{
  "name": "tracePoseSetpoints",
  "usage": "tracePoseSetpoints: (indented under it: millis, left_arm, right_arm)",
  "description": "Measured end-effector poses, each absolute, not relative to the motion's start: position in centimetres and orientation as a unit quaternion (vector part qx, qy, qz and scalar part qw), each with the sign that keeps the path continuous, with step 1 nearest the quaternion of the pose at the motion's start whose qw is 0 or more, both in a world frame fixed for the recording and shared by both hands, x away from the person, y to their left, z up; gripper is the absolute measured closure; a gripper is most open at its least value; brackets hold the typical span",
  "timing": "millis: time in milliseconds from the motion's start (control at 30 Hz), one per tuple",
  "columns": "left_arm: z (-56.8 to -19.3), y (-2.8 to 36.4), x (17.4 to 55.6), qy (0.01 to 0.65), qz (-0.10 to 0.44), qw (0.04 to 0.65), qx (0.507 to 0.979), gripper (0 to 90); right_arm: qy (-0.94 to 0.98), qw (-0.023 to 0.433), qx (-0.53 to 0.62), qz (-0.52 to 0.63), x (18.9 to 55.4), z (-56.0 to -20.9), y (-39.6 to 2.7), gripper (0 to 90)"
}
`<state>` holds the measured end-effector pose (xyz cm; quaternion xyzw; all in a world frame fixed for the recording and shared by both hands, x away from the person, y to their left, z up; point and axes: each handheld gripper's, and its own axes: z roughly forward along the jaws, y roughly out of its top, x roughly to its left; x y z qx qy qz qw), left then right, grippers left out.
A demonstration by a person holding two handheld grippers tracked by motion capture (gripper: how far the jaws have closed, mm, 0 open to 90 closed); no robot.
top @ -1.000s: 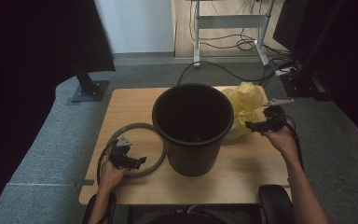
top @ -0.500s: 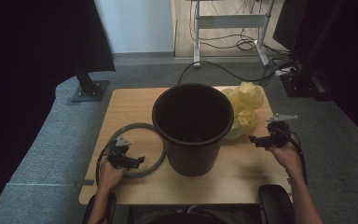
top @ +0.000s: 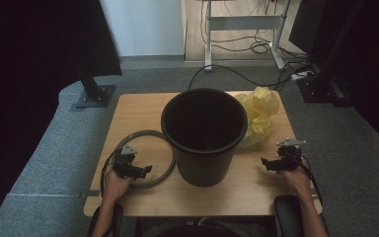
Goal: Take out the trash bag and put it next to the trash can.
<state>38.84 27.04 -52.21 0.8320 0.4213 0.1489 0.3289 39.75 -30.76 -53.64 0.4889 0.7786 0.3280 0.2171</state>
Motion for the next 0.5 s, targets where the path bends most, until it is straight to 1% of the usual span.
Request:
tracePoseSetpoints:
  millis: [167,200,233,500]
  left_arm:
    - [-52.4,27.1,38.9,0.423,0.151,0.325,0.832,0.0]
    - [-52.4,27.1,38.9,0.423,0.150,0.324,0.833,0.0]
    - [-52.4,27.1,38.9,0.423,0.149,0.324,0.833,0.0]
    - [-52.2,27.6,39.1,0.429,0.150,0.325,0.829,0.0]
  right_arm:
    - [0.783,0.217,0.493,0.313,39.5,-55.3,-30.7,0.0]
    - [0.778,0.212,0.494,0.324,39.4,-55.6,-30.8,0.0]
    - [0.773,0.206,0.501,0.329,39.4,-55.7,-30.9,0.0]
    - [0.771,0.209,0.504,0.327,39.3,-55.8,-30.9,0.0]
